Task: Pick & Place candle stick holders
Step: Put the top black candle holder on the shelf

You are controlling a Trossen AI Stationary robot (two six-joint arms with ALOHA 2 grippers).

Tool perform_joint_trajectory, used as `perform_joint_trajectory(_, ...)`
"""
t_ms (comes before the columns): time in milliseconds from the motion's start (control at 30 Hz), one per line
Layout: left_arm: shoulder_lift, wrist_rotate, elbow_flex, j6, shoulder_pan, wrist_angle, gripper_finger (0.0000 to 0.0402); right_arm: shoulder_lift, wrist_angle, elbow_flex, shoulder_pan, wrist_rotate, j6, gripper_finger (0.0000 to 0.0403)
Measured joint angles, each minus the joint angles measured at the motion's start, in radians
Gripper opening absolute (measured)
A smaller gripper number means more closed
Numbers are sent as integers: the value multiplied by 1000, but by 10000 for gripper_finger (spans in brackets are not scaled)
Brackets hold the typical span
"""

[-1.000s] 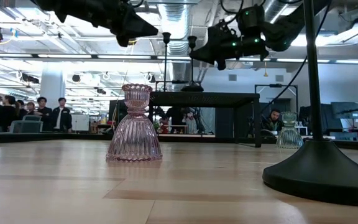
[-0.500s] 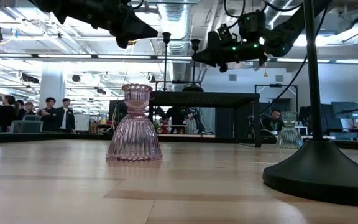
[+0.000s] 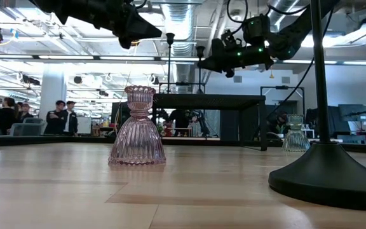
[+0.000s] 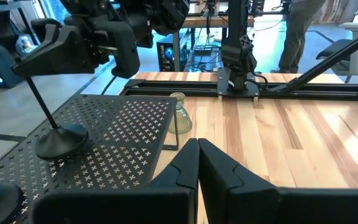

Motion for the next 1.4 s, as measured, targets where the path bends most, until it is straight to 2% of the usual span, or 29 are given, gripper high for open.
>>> perform_joint_trajectory(1067, 1, 0, 1, -8, 0, 7, 5, 2, -15, 0, 20, -2, 1, 0)
perform_joint_trajectory(1400, 1, 0, 1, -27, -1, 7, 5, 127, 69, 68, 21, -28, 46, 0)
